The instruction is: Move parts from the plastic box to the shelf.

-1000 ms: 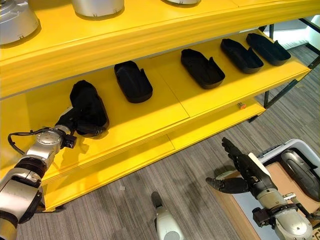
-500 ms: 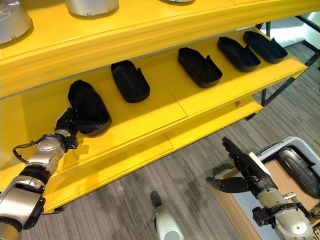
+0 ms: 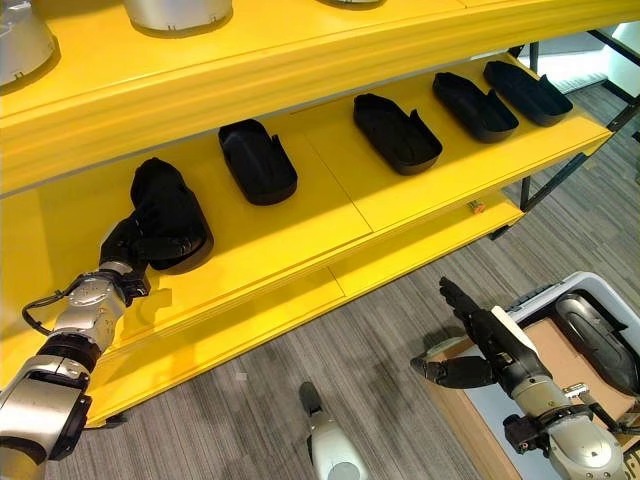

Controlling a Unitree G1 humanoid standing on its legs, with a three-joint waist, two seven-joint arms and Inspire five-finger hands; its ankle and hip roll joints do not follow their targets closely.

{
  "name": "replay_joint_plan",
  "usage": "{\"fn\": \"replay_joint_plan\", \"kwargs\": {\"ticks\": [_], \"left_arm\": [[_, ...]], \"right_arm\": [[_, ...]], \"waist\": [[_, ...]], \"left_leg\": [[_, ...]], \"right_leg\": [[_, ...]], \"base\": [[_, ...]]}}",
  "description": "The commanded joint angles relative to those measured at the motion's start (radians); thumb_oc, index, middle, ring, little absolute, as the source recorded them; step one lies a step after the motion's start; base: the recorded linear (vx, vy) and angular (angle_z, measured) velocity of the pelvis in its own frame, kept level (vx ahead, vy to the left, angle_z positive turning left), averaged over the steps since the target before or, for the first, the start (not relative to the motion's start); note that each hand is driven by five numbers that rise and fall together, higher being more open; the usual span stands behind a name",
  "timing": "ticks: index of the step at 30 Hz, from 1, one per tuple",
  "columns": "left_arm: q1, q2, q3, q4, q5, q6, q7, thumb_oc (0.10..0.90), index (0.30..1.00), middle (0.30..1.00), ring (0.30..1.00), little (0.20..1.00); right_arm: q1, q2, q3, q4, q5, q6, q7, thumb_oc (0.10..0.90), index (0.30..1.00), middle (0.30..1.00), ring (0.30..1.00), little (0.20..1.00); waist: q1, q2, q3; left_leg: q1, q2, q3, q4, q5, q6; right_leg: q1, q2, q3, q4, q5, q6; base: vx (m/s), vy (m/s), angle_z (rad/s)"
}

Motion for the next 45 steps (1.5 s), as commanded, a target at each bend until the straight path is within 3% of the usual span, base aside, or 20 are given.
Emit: {"fn": "replay_joint_plan", "kwargs": {"ticks": [1,35,40,45], "left_arm": [[0.003,0.034,0.096,0.007,-0.053,-0.009,0.061,0.9,1.0,1.0,1.0,1.0],[0.117,0.083,0.164,-0.107,-0.14,-0.031,0.097,0.9,1.0,1.0,1.0,1.0],[0.146,0.048,0.204,-0.125,-0.197,-0.045,0.115,0.9,1.0,1.0,1.0,1.0],[0.22,-0.068,0.303,-0.234,-0.367,-0.106,0.188,0.9,1.0,1.0,1.0,1.0]], "right_arm": [[-0.057,-0.066,-0.075,-0.074,0.049,-0.102,-0.045,0.9,1.0,1.0,1.0,1.0],[-0.042,-0.093,-0.055,-0.068,0.046,-0.109,-0.051,0.9,1.0,1.0,1.0,1.0],[-0.043,-0.098,-0.052,-0.071,0.043,-0.111,-0.056,0.9,1.0,1.0,1.0,1.0],[-0.048,-0.091,-0.025,-0.08,0.021,-0.121,-0.077,0.9,1.0,1.0,1.0,1.0]], "waist": [[-0.016,-0.012,0.068],[0.019,-0.012,0.07],[0.021,-0.012,0.07],[0.031,-0.018,0.068]], "left_leg": [[-0.001,0.141,-0.074,0.038,0.123,-0.059],[-0.003,0.137,-0.087,0.039,0.124,-0.058],[-0.002,0.137,-0.091,0.037,0.124,-0.057],[0.002,0.133,-0.095,0.035,0.124,-0.057]], "right_leg": [[-0.027,-0.06,0.088,0.081,-0.022,0.087],[-0.018,-0.063,0.079,0.087,-0.027,0.084],[-0.013,-0.065,0.077,0.085,-0.028,0.083],[-0.005,-0.064,0.076,0.086,-0.03,0.081]], "base": [[0.0,0.0,0.0],[0.0,0.0,0.0],[0.0,0.0,0.0],[0.0,-0.003,0.02]]}}
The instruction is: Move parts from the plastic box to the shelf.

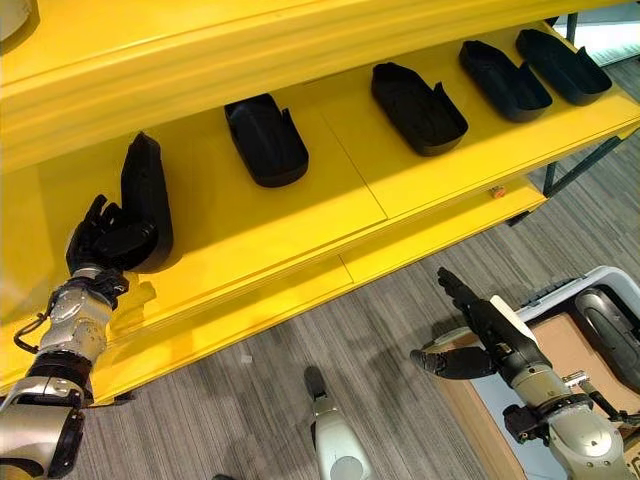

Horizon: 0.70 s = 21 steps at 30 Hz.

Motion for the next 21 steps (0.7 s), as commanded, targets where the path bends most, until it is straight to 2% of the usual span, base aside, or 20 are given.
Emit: {"fn": "replay_joint_plan", "kwargs": {"ticks": [1,5,13,17,18,19,20,21], "left_arm": [[0.05,0.023,0.055,-0.021,-0.087,-0.036,0.061,0.9,1.0,1.0,1.0,1.0],[0.109,-0.053,0.105,-0.112,-0.144,-0.085,0.114,0.9,1.0,1.0,1.0,1.0],[0.157,-0.101,0.143,-0.186,-0.151,-0.122,0.163,0.9,1.0,1.0,1.0,1.0],[0.151,-0.076,0.127,-0.168,-0.082,-0.103,0.173,0.9,1.0,1.0,1.0,1.0],[0.136,-0.036,0.095,-0.152,0.02,-0.082,0.17,0.9,1.0,1.0,1.0,1.0],[0.117,-0.002,0.072,-0.132,0.079,-0.068,0.169,0.9,1.0,1.0,1.0,1.0],[0.111,0.0,0.07,-0.127,0.081,-0.068,0.169,0.9,1.0,1.0,1.0,1.0],[0.086,0.048,0.039,-0.103,0.173,-0.049,0.167,0.9,1.0,1.0,1.0,1.0]], "right_arm": [[-0.014,-0.061,-0.061,-0.08,0.023,-0.115,-0.044,0.9,1.0,1.0,1.0,1.0],[-0.008,-0.056,-0.051,-0.095,0.005,-0.12,-0.066,0.9,1.0,1.0,1.0,1.0],[0.004,-0.07,-0.052,-0.1,-0.008,-0.122,-0.076,0.9,1.0,1.0,1.0,1.0],[0.004,-0.083,-0.057,-0.097,-0.008,-0.12,-0.078,0.9,1.0,1.0,1.0,1.0],[0.003,-0.093,-0.063,-0.094,-0.005,-0.118,-0.074,0.9,1.0,1.0,1.0,1.0],[0.001,-0.099,-0.066,-0.09,0.001,-0.117,-0.071,0.9,1.0,1.0,1.0,1.0],[0.0,-0.096,-0.067,-0.09,0.002,-0.118,-0.07,0.9,1.0,1.0,1.0,1.0],[0.0,-0.103,-0.071,-0.086,0.008,-0.119,-0.067,0.9,1.0,1.0,1.0,1.0]], "waist": [[-0.003,-0.027,-0.008],[0.0,-0.03,-0.009],[0.001,-0.033,-0.014],[-0.002,-0.034,-0.018],[-0.005,-0.031,-0.018],[-0.008,-0.03,-0.02],[-0.006,-0.032,-0.019],[-0.009,-0.031,-0.02]], "left_leg": [[-0.003,0.133,-0.083,0.035,0.121,-0.053],[-0.001,0.133,-0.085,0.034,0.123,-0.053],[0.0,0.13,-0.085,0.03,0.123,-0.052],[0.003,0.129,-0.082,0.026,0.122,-0.052],[0.004,0.127,-0.081,0.025,0.121,-0.051],[0.004,0.126,-0.081,0.024,0.122,-0.051],[0.004,0.126,-0.081,0.024,0.122,-0.051],[0.004,0.126,-0.079,0.024,0.121,-0.051]], "right_leg": [[-0.019,-0.063,0.085,0.091,-0.03,0.081],[-0.016,-0.063,0.083,0.092,-0.034,0.08],[-0.017,-0.06,0.083,0.093,-0.033,0.078],[-0.017,-0.059,0.084,0.091,-0.032,0.078],[-0.015,-0.061,0.084,0.089,-0.031,0.079],[-0.014,-0.061,0.084,0.088,-0.031,0.079],[-0.014,-0.062,0.084,0.087,-0.031,0.079],[-0.014,-0.062,0.084,0.087,-0.03,0.08]], "base": [[0.0,-0.004,0.04],[0.0,0.0,0.0],[0.0,0.0,0.0],[0.0,0.0,0.0],[0.0,0.0,0.0],[0.0,0.0,0.0],[0.0,0.0,0.0],[0.0,0.0,0.0]]}}
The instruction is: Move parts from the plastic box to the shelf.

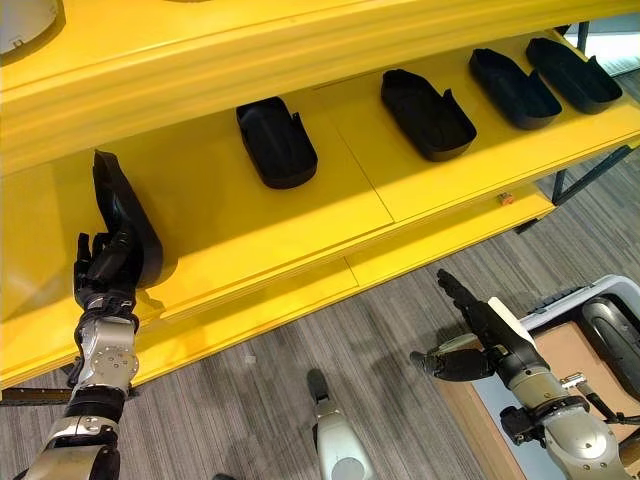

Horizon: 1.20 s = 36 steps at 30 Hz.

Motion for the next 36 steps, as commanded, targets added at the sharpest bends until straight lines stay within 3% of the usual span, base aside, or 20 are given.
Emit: {"fn": "replay_joint_plan", "kwargs": {"ticks": [1,4,11,13,18,27,33,36], "left_arm": [[-0.055,0.113,0.021,0.054,0.212,-0.005,0.029,0.9,1.0,1.0,1.0,1.0],[-0.205,0.266,-0.116,0.149,0.484,0.022,0.017,0.9,1.0,1.0,1.0,1.0],[-0.492,0.432,-0.374,0.228,0.939,0.064,0.016,0.9,1.0,1.0,1.0,1.0],[-0.572,0.438,-0.427,0.264,0.974,0.071,0.011,0.9,1.0,1.0,1.0,1.0],[-0.638,0.406,-0.455,0.328,0.98,0.085,0.002,0.9,1.0,1.0,1.0,1.0],[-0.609,0.33,-0.415,0.301,0.874,0.074,-0.025,0.9,1.0,1.0,1.0,1.0],[-0.567,0.362,-0.413,0.174,0.843,0.05,-0.025,0.9,1.0,1.0,1.0,1.0],[-0.467,0.469,-0.399,0.06,0.842,0.016,-0.067,0.9,1.0,1.0,1.0,1.0]], "right_arm": [[-0.005,-0.054,-0.081,-0.084,0.03,-0.1,-0.02,0.9,1.0,1.0,1.0,1.0],[-0.007,-0.068,-0.094,-0.07,0.047,-0.102,0.001,0.9,1.0,1.0,1.0,1.0],[0.011,-0.071,-0.124,-0.042,0.07,-0.115,0.046,0.9,1.0,1.0,1.0,1.0],[0.026,-0.06,-0.13,-0.038,0.069,-0.112,0.064,0.9,1.0,1.0,1.0,1.0],[0.043,-0.044,-0.141,-0.048,0.053,-0.103,0.073,0.9,1.0,1.0,1.0,1.0],[0.038,-0.016,-0.143,-0.058,0.044,-0.104,0.059,0.9,1.0,1.0,1.0,1.0],[0.036,-0.01,-0.151,-0.053,0.055,-0.108,0.053,0.9,1.0,1.0,1.0,1.0],[0.054,0.002,-0.181,-0.045,0.06,-0.114,0.059,0.9,1.0,1.0,1.0,1.0]], "waist": [[-0.026,-0.029,-0.023],[-0.04,-0.024,-0.028],[-0.059,-0.005,-0.038],[-0.061,-0.002,-0.04],[-0.06,-0.001,-0.042],[-0.053,-0.004,-0.043],[-0.048,-0.007,-0.04],[-0.037,-0.003,-0.039]], "left_leg": [[-0.003,0.124,-0.073,0.022,0.122,-0.055],[-0.001,0.122,-0.069,0.019,0.124,-0.056],[0.007,0.12,-0.066,0.014,0.13,-0.059],[0.007,0.12,-0.068,0.012,0.134,-0.06],[0.007,0.123,-0.075,0.016,0.135,-0.058],[0.007,0.123,-0.082,0.02,0.134,-0.055],[0.007,0.125,-0.082,0.023,0.135,-0.055],[0.006,0.128,-0.082,0.027,0.138,-0.056]], "right_leg": [[-0.023,-0.062,0.087,0.084,-0.029,0.081],[-0.021,-0.063,0.088,0.079,-0.029,0.085],[-0.018,-0.069,0.089,0.076,-0.029,0.096],[-0.019,-0.071,0.088,0.075,-0.027,0.098],[-0.015,-0.072,0.084,0.075,-0.027,0.098],[-0.009,-0.071,0.082,0.076,-0.028,0.095],[-0.009,-0.068,0.084,0.076,-0.029,0.093],[-0.01,-0.066,0.085,0.076,-0.029,0.091]], "base": [[0.0,0.0,0.0],[0.0,0.0,0.0],[0.0,0.0,0.0],[0.0,0.0,0.0],[0.0,-0.003,0.01],[0.0,-0.003,0.01],[0.0,0.0,0.0],[0.0,0.0,0.0]]}}
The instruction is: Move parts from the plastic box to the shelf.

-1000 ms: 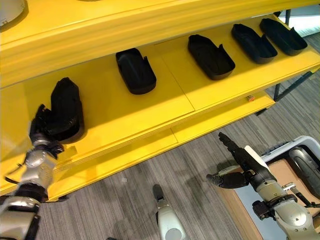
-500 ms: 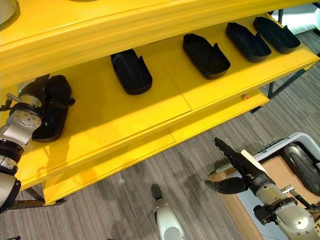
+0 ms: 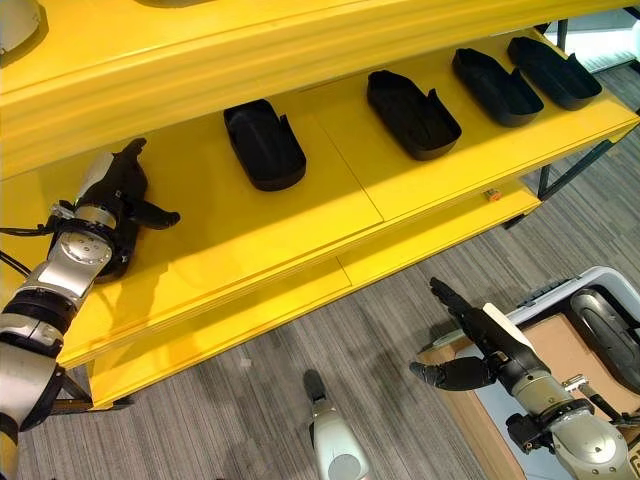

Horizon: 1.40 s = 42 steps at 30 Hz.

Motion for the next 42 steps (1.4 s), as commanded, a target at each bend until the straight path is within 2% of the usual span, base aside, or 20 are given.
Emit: {"fn": "replay_joint_plan", "kwargs": {"ticks": [1,5,6,8,12,17,21,22,26,30,32,33,42], "left_arm": [[-0.006,0.163,0.127,-0.099,-0.014,-0.105,0.002,0.9,1.0,1.0,1.0,1.0],[0.113,0.266,0.187,-0.183,0.012,-0.139,-0.011,0.9,1.0,1.0,1.0,1.0],[0.174,0.328,0.222,-0.247,0.05,-0.158,-0.012,0.9,1.0,1.0,1.0,1.0],[0.245,0.391,0.262,-0.326,0.099,-0.182,-0.009,0.9,1.0,1.0,1.0,1.0],[0.436,0.467,0.408,-0.483,0.148,-0.206,-0.024,0.9,1.0,1.0,1.0,1.0],[0.583,0.535,0.514,-0.571,0.22,-0.22,-0.058,0.9,1.0,1.0,1.0,1.0],[0.591,0.561,0.483,-0.566,0.316,-0.227,-0.074,0.9,1.0,1.0,1.0,1.0],[0.552,0.567,0.422,-0.561,0.386,-0.232,-0.076,0.9,1.0,1.0,1.0,1.0],[0.482,0.559,0.326,-0.531,0.424,-0.234,-0.085,0.9,1.0,1.0,1.0,1.0],[0.347,0.487,0.199,-0.431,0.46,-0.206,-0.075,0.9,1.0,1.0,1.0,1.0],[0.327,0.473,0.181,-0.411,0.459,-0.202,-0.077,0.9,1.0,1.0,1.0,1.0],[0.286,0.435,0.149,-0.358,0.463,-0.188,-0.068,0.9,1.0,1.0,1.0,1.0],[0.228,0.359,0.114,-0.2,0.461,-0.144,-0.071,0.9,1.0,1.0,1.0,1.0]], "right_arm": [[0.018,-0.001,-0.162,-0.044,0.059,-0.101,-0.024,0.9,1.0,1.0,1.0,1.0],[0.036,0.019,-0.176,-0.036,0.055,-0.113,-0.015,0.9,1.0,1.0,1.0,1.0],[0.048,0.024,-0.185,-0.035,0.048,-0.122,-0.011,0.9,1.0,1.0,1.0,1.0],[0.061,0.033,-0.198,-0.032,0.041,-0.128,-0.007,0.9,1.0,1.0,1.0,1.0],[0.081,0.04,-0.213,-0.025,0.03,-0.13,0.007,0.9,1.0,1.0,1.0,1.0],[0.094,0.034,-0.234,-0.022,0.009,-0.119,0.024,0.9,1.0,1.0,1.0,1.0],[0.093,0.023,-0.235,-0.025,0.0,-0.112,0.034,0.9,1.0,1.0,1.0,1.0],[0.086,0.013,-0.224,-0.028,-0.006,-0.112,0.035,0.9,1.0,1.0,1.0,1.0],[0.084,0.018,-0.225,-0.029,-0.015,-0.11,0.032,0.9,1.0,1.0,1.0,1.0],[0.071,0.022,-0.222,-0.029,-0.018,-0.107,0.019,0.9,1.0,1.0,1.0,1.0],[0.068,0.026,-0.222,-0.029,-0.019,-0.106,0.016,0.9,1.0,1.0,1.0,1.0],[0.06,0.031,-0.219,-0.032,-0.02,-0.106,0.011,0.9,1.0,1.0,1.0,1.0],[0.038,0.03,-0.218,-0.037,-0.008,-0.096,0.004,0.9,1.0,1.0,1.0,1.0]], "waist": [[0.008,0.0,-0.038],[0.02,0.003,-0.039],[0.028,0.008,-0.039],[0.04,0.008,-0.039],[0.055,0.011,-0.04],[0.068,0.017,-0.04],[0.062,0.021,-0.038],[0.055,0.025,-0.037],[0.052,0.028,-0.043],[0.039,0.025,-0.044],[0.038,0.024,-0.044],[0.033,0.02,-0.041],[0.02,0.008,-0.037]], "left_leg": [[0.0,0.129,-0.076,0.029,0.13,-0.049],[0.0,0.128,-0.076,0.029,0.13,-0.05],[0.0,0.126,-0.08,0.028,0.13,-0.051],[-0.001,0.124,-0.084,0.026,0.127,-0.051],[0.001,0.12,-0.093,0.021,0.124,-0.051],[0.007,0.115,-0.101,0.016,0.121,-0.05],[0.012,0.106,-0.107,0.005,0.119,-0.049],[0.014,0.101,-0.11,-0.001,0.117,-0.048],[0.019,0.099,-0.108,-0.002,0.115,-0.047],[0.023,0.101,-0.103,-0.002,0.12,-0.047],[0.023,0.102,-0.102,-0.002,0.119,-0.047],[0.022,0.104,-0.1,-0.001,0.124,-0.047],[0.018,0.111,-0.086,0.006,0.124,-0.046]], "right_leg": [[-0.008,-0.063,0.092,0.05,-0.015,0.096],[-0.004,-0.067,0.089,0.05,-0.018,0.098],[-0.001,-0.07,0.087,0.048,-0.018,0.098],[0.003,-0.073,0.082,0.046,-0.018,0.099],[0.019,-0.08,0.076,0.038,-0.018,0.102],[0.04,-0.088,0.069,0.03,-0.019,0.105],[0.056,-0.095,0.059,0.019,-0.016,0.109],[0.062,-0.097,0.056,0.012,-0.013,0.112],[0.072,-0.098,0.055,0.002,-0.01,0.113],[0.071,-0.095,0.057,0.001,-0.011,0.114],[0.07,-0.095,0.056,0.001,-0.011,0.114],[0.065,-0.091,0.059,0.004,-0.011,0.113],[0.04,-0.081,0.074,0.015,-0.011,0.109]], "base": [[0.0,0.0,0.0],[0.0,0.008,0.0],[0.01,0.034,0.01],[0.01,0.018,0.01],[0.02,0.026,0.08],[0.02,0.036,0.11],[0.0,0.037,0.01],[0.0,0.046,0.06],[0.0,0.022,0.05],[0.0,0.0,0.0],[0.0,0.003,-0.03],[0.0,0.004,-0.11],[0.0,-0.002,-0.03]]}}
